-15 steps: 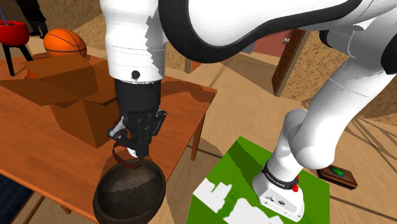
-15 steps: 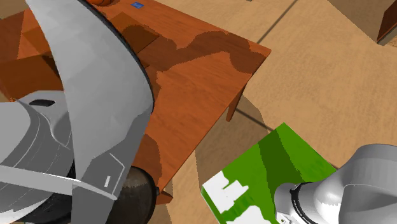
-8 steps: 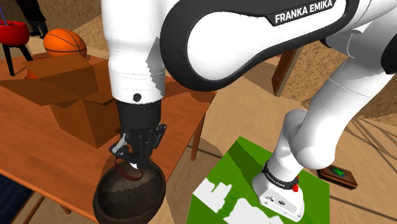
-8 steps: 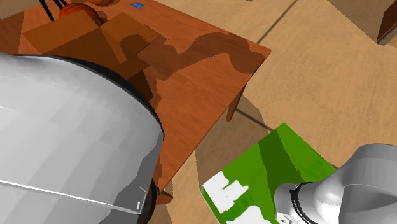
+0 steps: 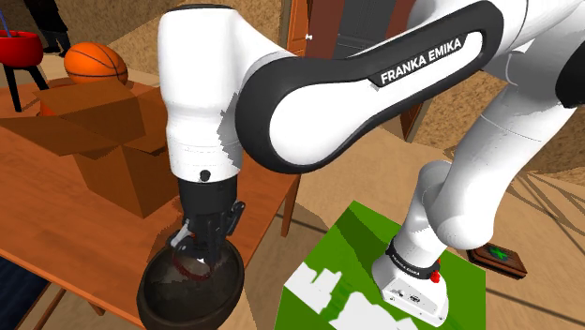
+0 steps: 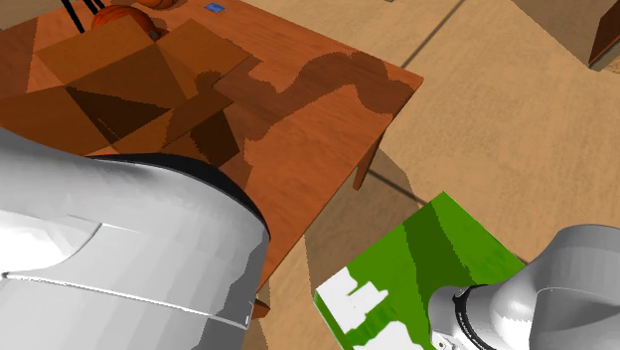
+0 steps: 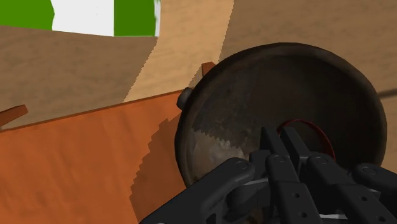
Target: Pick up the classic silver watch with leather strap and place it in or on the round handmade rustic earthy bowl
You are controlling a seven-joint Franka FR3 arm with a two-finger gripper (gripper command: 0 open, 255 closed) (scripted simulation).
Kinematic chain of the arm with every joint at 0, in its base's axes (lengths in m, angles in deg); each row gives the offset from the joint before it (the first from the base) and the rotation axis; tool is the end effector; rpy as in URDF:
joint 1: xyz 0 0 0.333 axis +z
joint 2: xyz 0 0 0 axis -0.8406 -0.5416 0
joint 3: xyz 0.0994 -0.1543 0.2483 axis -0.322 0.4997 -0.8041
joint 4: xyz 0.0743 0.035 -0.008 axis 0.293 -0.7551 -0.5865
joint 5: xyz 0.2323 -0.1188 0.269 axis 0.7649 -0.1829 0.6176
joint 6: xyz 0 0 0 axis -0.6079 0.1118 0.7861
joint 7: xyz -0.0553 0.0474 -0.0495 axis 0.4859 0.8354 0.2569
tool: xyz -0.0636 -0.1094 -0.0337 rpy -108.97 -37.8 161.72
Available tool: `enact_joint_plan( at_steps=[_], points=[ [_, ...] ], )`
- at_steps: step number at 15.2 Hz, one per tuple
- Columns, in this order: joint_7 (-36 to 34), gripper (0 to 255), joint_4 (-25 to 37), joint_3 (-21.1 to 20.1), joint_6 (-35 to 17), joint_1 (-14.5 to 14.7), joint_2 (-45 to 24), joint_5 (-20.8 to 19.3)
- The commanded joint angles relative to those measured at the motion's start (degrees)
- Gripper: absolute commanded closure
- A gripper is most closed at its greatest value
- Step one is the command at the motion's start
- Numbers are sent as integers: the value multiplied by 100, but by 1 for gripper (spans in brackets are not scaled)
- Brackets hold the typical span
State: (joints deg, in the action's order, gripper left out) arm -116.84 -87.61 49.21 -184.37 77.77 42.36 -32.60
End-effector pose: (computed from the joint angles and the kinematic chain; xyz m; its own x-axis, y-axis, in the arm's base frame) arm 0.2989 0.4132 0.4317 0.9930 0.0915 -0.0753 0.0844 -0.9921 -0.0930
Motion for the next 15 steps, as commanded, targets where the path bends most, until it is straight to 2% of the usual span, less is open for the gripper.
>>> enact_joint_plan(
  at_steps=[1,8,9,14,15],
  points=[
    [-10,255,-87,-17,-144,6,-59,-20],
    [-10,255,-87,-17,-144,6,-59,-20],
    [-10,0,-87,-17,-143,6,-59,-20],
    [-10,0,-87,-17,-144,6,-59,-20],
    [10,0,41,10,51,-8,12,1]
  ],
)
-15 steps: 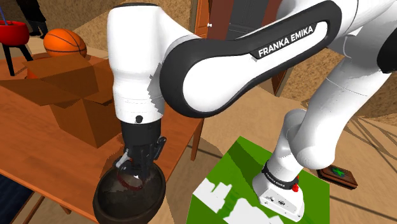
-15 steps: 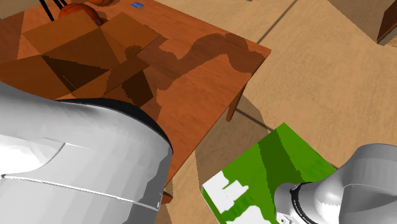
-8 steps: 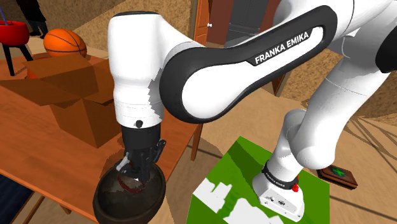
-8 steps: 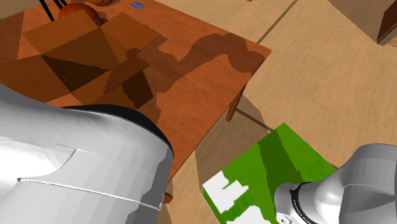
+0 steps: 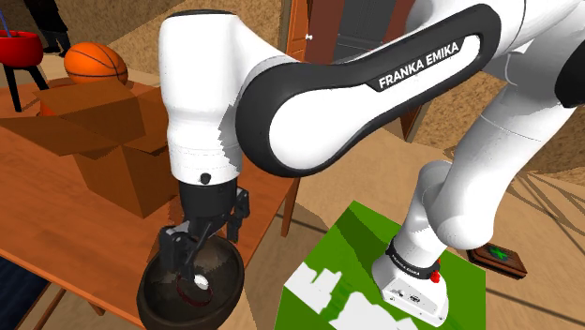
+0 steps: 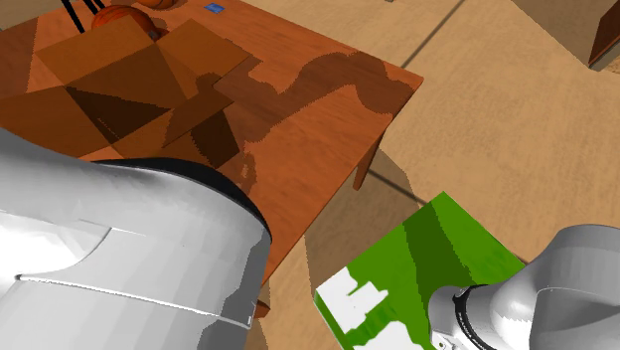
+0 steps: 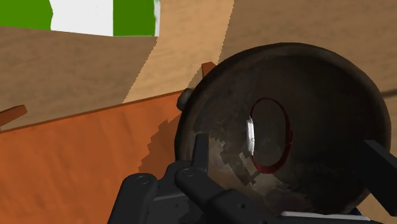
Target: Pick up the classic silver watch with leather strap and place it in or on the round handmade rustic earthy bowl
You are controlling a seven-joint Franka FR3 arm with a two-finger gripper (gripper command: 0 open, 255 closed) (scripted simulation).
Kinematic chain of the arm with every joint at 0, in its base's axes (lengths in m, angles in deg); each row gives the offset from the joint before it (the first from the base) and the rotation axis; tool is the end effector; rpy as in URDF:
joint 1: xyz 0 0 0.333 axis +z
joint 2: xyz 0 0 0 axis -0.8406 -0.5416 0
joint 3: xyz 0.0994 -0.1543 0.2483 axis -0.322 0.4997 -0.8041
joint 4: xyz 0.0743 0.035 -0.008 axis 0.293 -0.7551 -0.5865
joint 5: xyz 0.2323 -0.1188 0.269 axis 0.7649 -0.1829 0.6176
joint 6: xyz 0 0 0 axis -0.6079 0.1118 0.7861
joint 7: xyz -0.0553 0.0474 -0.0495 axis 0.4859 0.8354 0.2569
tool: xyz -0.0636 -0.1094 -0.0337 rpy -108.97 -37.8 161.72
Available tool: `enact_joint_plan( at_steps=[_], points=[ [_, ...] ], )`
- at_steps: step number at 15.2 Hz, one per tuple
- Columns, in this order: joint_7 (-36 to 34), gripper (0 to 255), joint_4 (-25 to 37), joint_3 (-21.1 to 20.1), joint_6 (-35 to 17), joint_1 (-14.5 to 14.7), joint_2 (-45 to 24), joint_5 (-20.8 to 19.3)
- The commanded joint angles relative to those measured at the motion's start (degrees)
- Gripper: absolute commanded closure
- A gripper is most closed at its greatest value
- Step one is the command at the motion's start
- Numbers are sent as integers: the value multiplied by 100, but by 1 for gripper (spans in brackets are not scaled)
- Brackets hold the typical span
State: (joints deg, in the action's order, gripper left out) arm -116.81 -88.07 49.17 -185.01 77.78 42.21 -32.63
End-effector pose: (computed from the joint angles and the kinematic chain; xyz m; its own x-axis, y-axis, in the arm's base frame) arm 0.2989 0.4131 0.4279 0.9930 0.0914 -0.0746 0.0843 -0.9920 -0.0935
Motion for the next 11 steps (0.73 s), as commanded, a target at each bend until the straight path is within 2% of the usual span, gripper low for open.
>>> enact_joint_plan(
  at_steps=[1,3,11],
  points=[
    [23,0,222,41,309,-23,90,20],
    [43,0,482,89,654,-46,179,37],
    [43,0,481,89,653,-46,179,37]
  ],
)
